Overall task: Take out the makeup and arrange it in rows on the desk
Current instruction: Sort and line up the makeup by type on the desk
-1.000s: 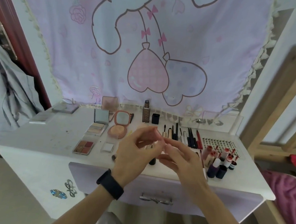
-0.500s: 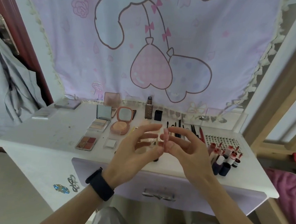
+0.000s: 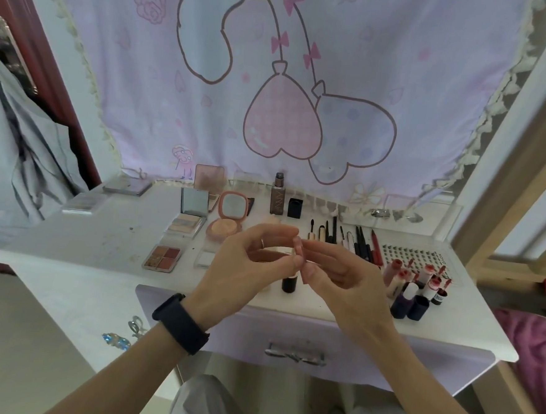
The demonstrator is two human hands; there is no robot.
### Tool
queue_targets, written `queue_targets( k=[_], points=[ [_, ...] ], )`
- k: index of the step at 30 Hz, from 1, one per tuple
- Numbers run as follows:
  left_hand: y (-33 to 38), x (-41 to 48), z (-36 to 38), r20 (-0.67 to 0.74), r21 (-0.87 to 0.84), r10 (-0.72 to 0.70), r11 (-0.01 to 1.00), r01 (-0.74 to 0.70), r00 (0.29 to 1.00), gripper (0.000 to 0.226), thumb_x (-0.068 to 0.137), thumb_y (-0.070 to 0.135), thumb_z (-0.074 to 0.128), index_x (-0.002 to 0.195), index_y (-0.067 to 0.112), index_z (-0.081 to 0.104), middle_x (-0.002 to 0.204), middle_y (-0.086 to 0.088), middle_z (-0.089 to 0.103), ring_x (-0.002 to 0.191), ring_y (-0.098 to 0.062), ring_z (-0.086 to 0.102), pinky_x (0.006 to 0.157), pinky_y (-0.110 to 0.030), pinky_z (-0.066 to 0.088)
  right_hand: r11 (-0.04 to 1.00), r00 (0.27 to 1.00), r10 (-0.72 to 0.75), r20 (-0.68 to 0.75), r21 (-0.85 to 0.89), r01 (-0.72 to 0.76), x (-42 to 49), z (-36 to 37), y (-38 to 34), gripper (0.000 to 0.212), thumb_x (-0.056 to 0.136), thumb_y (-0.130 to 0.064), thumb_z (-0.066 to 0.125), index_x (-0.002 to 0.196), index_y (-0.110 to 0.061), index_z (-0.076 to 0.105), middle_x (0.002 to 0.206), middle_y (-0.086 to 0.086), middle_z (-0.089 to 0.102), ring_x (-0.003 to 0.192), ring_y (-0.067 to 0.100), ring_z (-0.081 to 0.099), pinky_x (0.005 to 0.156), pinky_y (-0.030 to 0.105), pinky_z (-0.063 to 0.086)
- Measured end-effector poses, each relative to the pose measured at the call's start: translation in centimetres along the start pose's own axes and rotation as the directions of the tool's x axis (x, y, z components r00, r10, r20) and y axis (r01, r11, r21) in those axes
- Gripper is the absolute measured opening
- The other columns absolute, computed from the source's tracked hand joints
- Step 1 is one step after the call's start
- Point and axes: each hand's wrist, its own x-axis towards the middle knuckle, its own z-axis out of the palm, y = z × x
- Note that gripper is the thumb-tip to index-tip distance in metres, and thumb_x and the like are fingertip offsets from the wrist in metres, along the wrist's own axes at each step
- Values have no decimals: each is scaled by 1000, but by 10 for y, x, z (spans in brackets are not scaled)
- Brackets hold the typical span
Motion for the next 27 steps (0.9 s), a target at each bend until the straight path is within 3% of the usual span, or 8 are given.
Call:
queue_targets(
  k=[5,9,10,12,14,17,22,27],
  points=[
    [-2,-2,6,-79,-89,-2,996,-5,997,35,82,9,76,114,19,69,105,7,75,100,-11,72,83,-27,58,999,998,-29,-55,-26,27,-2,5,0,30,85,-26,67,115,-23,71,98,-5,78,89,11,74,78,19,57],
    [-9,-4,11,-88,-144,-46,989,33,995,31,87,14,72,117,23,70,109,2,75,105,-16,70,92,-36,56,988,983,-71,-167,-144,47,-1,6,7,30,96,-45,61,116,-28,75,86,5,78,80,45,70,67,58,59],
    [-9,-4,13,-86,-198,-64,979,46,994,31,87,15,71,118,21,70,110,-1,75,105,-19,70,92,-37,56,985,983,-76,-169,-164,48,-1,6,7,32,95,-48,59,115,-29,75,83,8,77,78,48,68,66,61,57],
    [-10,-3,15,-64,-357,-112,930,82,992,36,83,17,71,119,16,69,110,-8,74,106,-24,71,91,-35,56,988,984,-46,-171,-154,19,2,7,3,29,96,-51,59,110,-33,77,82,12,76,80,43,70,69,52,61],
    [-11,-3,15,-18,-515,-152,849,121,988,43,78,19,69,120,10,67,111,-14,73,106,-27,70,87,-29,58,997,980,22,-197,-71,-36,5,7,-1,24,94,-42,59,102,-31,78,87,2,79,85,24,75,76,32,62],
    [-14,-1,13,18,-603,-180,783,154,984,43,79,18,65,121,8,67,114,-18,72,107,-29,70,85,-26,58,989,969,143,-200,6,-145,11,6,-4,23,97,-33,57,101,-23,78,89,-6,79,87,12,75,77,23,60],
    [-19,1,5,75,-656,-194,729,195,978,41,84,21,61,122,6,66,120,-20,69,109,-29,69,89,-28,58,914,907,382,-176,220,-342,17,4,-13,27,97,-36,59,102,-17,77,90,4,79,85,21,76,78,25,60],
    [-23,3,-6,128,-701,-217,671,243,968,40,92,18,54,130,6,61,126,-21,66,115,-31,66,95,-34,55,699,785,614,-83,518,-493,24,3,-19,27,97,-30,63,108,-7,71,97,10,78,91,27,76,87,40,59]
  ],
)
